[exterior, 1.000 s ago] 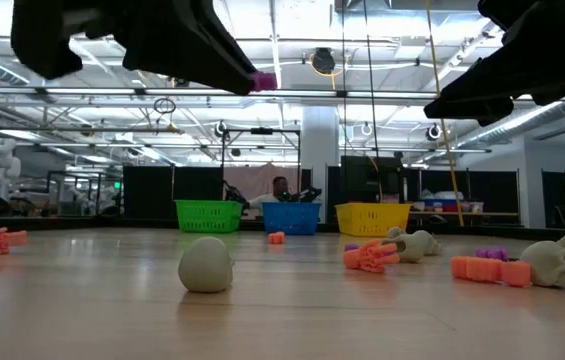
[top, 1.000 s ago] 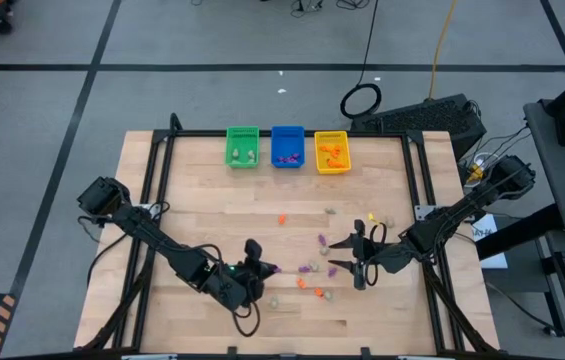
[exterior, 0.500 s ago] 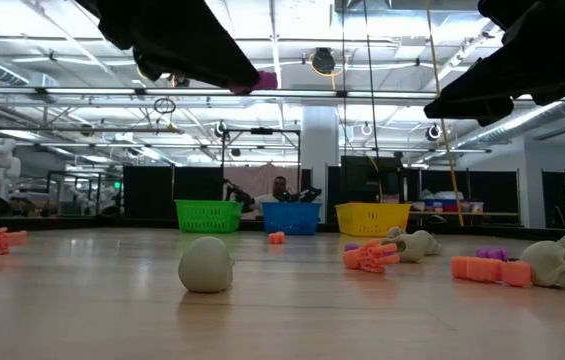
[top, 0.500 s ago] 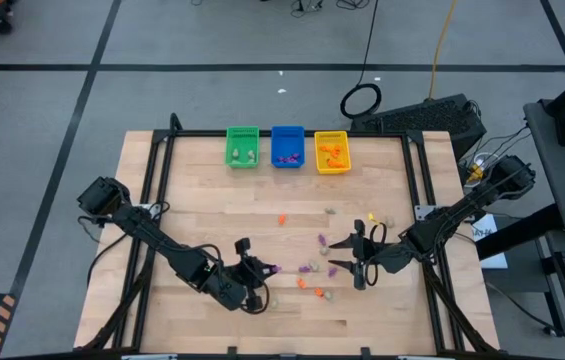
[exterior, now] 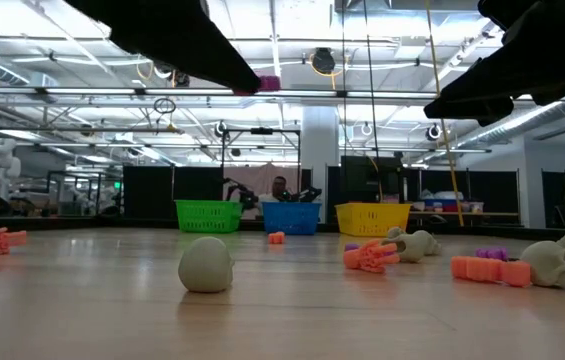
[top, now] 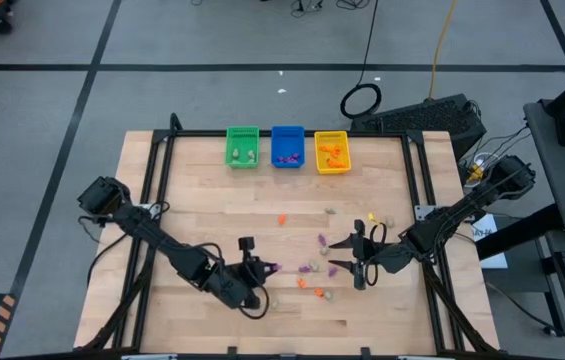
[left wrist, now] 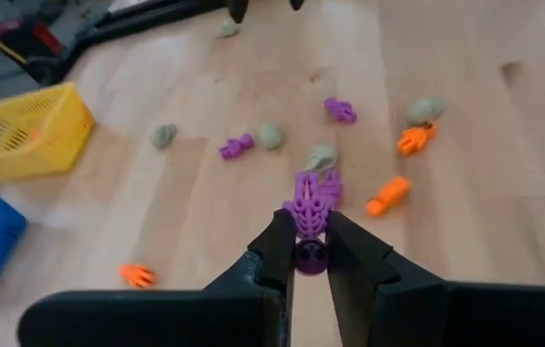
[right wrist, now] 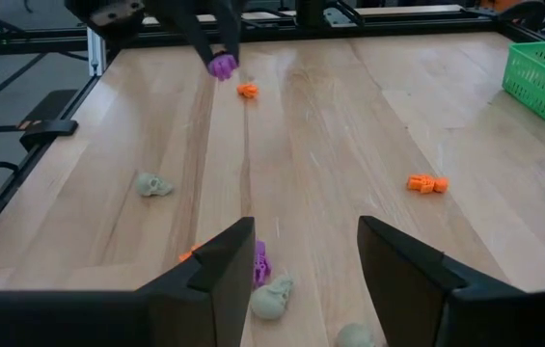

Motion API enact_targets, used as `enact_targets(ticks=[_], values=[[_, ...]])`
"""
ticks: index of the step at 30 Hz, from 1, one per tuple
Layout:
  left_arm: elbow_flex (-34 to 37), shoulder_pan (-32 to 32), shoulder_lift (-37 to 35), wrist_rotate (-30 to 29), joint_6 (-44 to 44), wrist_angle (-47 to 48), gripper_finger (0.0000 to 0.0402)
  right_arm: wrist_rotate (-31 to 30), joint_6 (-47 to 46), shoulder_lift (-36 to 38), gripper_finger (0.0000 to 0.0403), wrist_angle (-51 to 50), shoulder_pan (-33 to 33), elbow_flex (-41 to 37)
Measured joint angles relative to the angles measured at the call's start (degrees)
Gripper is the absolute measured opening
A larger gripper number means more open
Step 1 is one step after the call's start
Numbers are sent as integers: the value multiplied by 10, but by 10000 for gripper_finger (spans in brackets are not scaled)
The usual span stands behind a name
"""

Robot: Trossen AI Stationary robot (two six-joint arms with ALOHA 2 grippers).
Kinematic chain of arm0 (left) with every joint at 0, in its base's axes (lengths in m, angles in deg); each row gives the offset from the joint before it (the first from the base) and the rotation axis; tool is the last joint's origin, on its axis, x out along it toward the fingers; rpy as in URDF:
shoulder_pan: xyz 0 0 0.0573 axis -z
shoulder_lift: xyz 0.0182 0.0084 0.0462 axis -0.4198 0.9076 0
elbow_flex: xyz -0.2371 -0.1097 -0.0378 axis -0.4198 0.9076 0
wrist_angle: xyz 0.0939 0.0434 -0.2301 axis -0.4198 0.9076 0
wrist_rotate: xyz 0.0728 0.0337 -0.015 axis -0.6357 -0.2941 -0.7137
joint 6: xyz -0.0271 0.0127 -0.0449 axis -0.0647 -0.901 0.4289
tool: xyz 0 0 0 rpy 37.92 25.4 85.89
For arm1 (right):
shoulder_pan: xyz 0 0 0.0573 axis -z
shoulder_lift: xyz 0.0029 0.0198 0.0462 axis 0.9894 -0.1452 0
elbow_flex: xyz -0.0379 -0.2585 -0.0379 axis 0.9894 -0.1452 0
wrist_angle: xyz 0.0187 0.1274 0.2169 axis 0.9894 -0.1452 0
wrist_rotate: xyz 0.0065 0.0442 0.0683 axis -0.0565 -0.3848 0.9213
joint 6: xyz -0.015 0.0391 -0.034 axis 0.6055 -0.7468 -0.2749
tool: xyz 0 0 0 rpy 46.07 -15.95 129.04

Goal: Sort Halloween decoration
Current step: Put the purple skeleton toy into the blue bin

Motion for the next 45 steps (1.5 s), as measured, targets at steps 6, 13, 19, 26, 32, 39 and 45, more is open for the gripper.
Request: enact_targets(ticks=[6,13,19,26,32,39,45], values=[[0,-29,0,-15,-73,-17,45,0,0,0,171,0,0,0],[-1,-108,0,-84,-126,-69,45,0,0,0,171,0,0,0],[-20,-210,0,-82,-163,-79,45,0,0,0,171,0,0,0],[-33,-355,0,-21,-161,-83,45,0,0,0,171,0,0,0],[-34,-464,5,156,-160,-134,45,0,1,0,171,0,0,0],[-35,-539,36,211,-159,-169,45,0,1,0,171,-1,0,0],[-34,-562,70,212,-159,-185,45,0,1,0,171,-2,0,0]])
